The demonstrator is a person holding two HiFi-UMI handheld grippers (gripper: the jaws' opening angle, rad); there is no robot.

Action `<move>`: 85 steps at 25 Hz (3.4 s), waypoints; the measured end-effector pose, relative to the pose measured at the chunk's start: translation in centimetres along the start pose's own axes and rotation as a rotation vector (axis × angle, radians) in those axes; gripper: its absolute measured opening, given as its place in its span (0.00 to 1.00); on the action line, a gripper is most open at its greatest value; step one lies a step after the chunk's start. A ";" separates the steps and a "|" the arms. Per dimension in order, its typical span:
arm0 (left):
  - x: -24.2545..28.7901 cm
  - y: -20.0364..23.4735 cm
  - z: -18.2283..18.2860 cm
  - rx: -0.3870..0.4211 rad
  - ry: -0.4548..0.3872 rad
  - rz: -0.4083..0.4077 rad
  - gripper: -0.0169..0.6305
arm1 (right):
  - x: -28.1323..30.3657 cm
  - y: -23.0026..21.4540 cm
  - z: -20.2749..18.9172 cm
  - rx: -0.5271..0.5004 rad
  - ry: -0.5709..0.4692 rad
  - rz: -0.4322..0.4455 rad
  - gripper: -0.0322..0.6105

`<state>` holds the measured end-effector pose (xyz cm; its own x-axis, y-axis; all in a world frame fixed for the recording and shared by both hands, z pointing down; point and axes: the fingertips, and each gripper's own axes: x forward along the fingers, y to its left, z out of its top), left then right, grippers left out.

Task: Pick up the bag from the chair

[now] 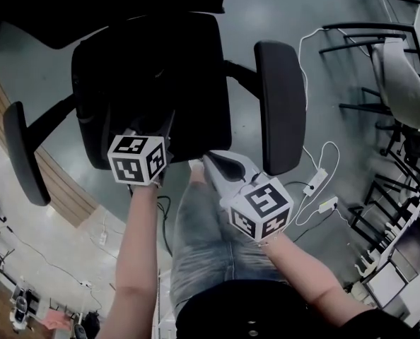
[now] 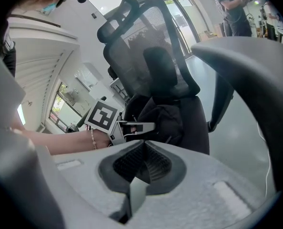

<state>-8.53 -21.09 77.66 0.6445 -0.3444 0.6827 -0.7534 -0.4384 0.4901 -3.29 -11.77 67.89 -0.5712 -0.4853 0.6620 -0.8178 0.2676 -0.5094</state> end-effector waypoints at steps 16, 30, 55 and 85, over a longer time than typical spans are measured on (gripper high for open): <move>-6.4 -3.1 0.4 -0.007 -0.037 0.061 0.10 | -2.9 2.5 3.0 -0.105 -0.060 0.024 0.05; -12.1 -7.3 1.5 -0.061 -0.116 0.052 0.07 | -6.1 5.6 6.1 -0.208 -0.101 0.074 0.05; -22.5 -11.9 6.3 -0.129 -0.307 0.079 0.07 | -11.2 7.7 13.8 -0.334 -0.218 0.066 0.05; -30.3 -19.8 13.6 -0.068 -0.579 -0.043 0.07 | -19.0 13.7 20.9 -0.435 -0.439 0.234 0.05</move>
<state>-11.37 -13.22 39.92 0.6264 -0.7336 0.2635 -0.7195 -0.4142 0.5575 -2.22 -16.29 36.83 -0.7310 -0.6431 0.2283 -0.6818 0.6743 -0.2836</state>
